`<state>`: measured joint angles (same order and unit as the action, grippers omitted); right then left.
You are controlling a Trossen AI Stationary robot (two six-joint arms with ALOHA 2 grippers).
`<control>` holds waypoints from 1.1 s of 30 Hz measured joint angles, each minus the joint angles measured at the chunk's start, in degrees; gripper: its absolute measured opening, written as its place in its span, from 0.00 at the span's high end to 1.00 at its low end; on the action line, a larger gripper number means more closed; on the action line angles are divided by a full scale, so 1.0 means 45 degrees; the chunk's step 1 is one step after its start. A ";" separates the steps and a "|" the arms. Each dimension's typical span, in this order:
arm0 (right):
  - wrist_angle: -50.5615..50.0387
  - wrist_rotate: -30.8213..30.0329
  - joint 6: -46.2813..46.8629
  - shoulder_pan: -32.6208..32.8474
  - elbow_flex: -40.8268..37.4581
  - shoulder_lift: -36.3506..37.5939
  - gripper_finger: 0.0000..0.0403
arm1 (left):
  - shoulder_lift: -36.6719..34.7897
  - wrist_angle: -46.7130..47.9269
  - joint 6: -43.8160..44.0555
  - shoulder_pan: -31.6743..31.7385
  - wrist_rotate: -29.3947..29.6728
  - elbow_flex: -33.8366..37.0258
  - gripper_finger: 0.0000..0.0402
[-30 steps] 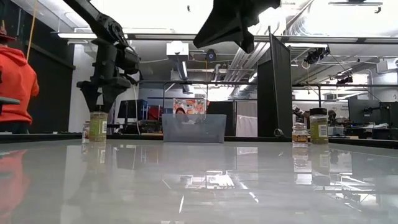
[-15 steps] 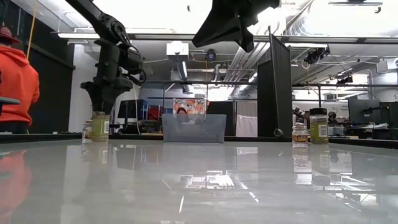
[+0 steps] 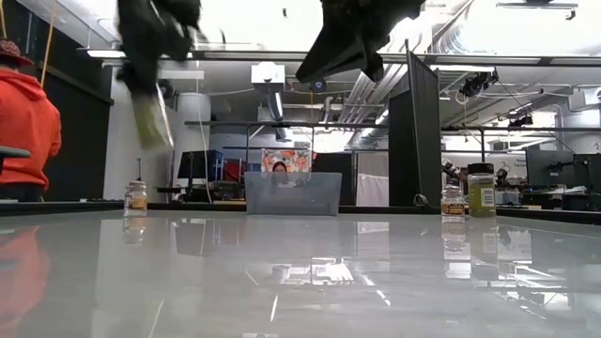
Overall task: Sort spices by type
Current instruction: Put the left black seasoning bottle into the white bin
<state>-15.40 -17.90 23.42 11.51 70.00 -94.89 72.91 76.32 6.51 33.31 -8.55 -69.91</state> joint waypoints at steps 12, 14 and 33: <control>-0.0048 0.0172 -0.0873 -0.1308 0.0000 0.0000 1.00 | -0.4144 0.1254 1.0348 -1.4248 0.0774 -0.0010 0.60; -0.0048 0.0572 -0.0958 -0.1573 0.0000 0.0000 1.00 | -0.3770 0.0642 1.0827 -1.6114 0.1240 -0.0010 0.60; -0.0050 0.1130 -0.0942 -0.2137 0.0000 0.0000 1.00 | -0.0050 0.0359 1.0654 -2.0266 0.2838 0.1192 0.60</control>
<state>-15.63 -12.82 19.18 1.89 70.00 -94.89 72.69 77.94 54.46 -57.89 4.22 -64.55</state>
